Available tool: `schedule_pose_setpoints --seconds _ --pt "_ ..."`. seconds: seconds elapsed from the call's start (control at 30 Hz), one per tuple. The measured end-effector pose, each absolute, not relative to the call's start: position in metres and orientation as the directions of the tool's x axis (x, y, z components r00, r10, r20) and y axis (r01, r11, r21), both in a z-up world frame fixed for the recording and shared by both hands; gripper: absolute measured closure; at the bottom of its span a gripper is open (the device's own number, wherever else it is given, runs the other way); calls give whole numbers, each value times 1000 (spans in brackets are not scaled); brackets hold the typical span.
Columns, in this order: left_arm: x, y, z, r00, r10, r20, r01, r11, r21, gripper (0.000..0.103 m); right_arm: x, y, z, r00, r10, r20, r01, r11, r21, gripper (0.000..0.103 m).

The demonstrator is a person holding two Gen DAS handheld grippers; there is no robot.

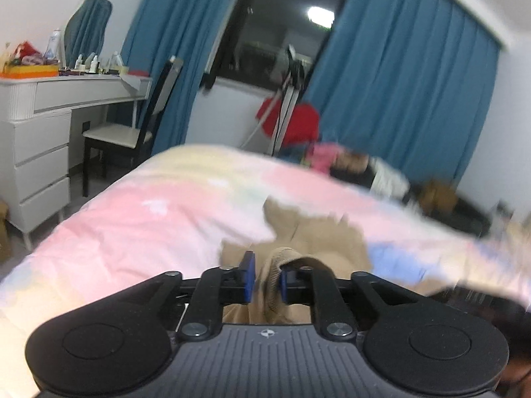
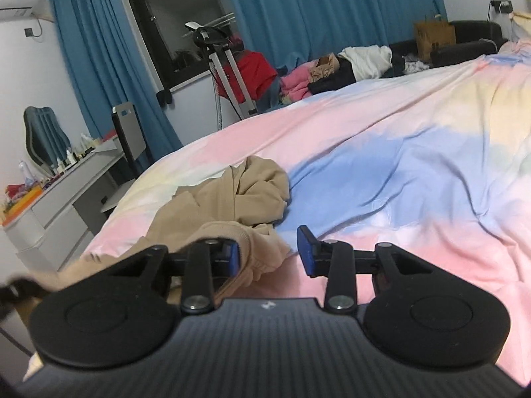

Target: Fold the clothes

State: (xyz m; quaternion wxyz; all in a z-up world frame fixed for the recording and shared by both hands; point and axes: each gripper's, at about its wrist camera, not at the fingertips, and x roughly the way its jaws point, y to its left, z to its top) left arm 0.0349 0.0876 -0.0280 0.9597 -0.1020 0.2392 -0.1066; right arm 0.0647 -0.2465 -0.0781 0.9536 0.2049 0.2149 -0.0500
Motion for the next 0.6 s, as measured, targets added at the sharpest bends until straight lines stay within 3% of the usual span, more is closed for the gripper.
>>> schedule_pose_setpoints --seconds 0.1,0.17,0.2,0.33,0.6 --pt "28 78 -30 851 -253 -461 205 967 -154 55 59 -239 -77 907 3 -421 169 913 370 65" --pt "25 64 -30 846 -246 -474 258 965 -40 31 58 -239 -77 909 9 -417 162 914 372 65" --pt "21 55 -32 841 -241 -485 297 954 41 28 58 -239 -77 909 10 -416 160 914 372 65" --pt "4 19 -44 864 -200 -461 379 863 336 28 58 -239 -76 909 16 -416 157 913 377 65" --pt "-2 -27 -65 893 -214 -396 419 718 556 30 56 -229 -70 920 24 -391 118 934 336 65"
